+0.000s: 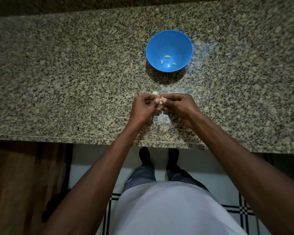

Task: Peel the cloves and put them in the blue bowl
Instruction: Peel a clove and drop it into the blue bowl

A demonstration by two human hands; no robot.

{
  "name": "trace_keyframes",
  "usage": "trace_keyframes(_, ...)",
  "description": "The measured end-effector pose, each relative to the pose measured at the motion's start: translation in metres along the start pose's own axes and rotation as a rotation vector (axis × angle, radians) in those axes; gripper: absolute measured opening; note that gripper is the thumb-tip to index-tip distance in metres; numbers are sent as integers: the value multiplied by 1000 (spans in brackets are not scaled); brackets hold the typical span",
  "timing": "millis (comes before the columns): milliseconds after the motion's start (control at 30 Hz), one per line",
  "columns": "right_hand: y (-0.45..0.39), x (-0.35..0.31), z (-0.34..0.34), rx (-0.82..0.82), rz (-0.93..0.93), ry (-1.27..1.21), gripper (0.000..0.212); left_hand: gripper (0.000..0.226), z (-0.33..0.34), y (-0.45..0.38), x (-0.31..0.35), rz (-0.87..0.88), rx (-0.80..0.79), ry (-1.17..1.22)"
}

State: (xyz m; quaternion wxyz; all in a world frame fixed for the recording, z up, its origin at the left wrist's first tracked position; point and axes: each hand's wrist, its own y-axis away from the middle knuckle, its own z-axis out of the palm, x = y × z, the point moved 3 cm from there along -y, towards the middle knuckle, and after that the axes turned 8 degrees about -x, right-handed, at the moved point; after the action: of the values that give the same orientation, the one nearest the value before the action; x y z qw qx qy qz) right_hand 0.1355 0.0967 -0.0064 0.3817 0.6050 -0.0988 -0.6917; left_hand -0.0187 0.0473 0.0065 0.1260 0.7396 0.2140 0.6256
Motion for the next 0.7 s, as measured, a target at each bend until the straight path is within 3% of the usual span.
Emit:
trace_keyframes(233,5,-3,1,-100,-39,34,26,22,0,4,-8,-4,10,49)
trace_keyframes(467,9,0,0,-21,-50,57,22,23,0,4,-11,-6,31,84)
trace_keyframes(700,5,4,-3,-27,-94,280,13,10,-1,7,-17,0,119,7)
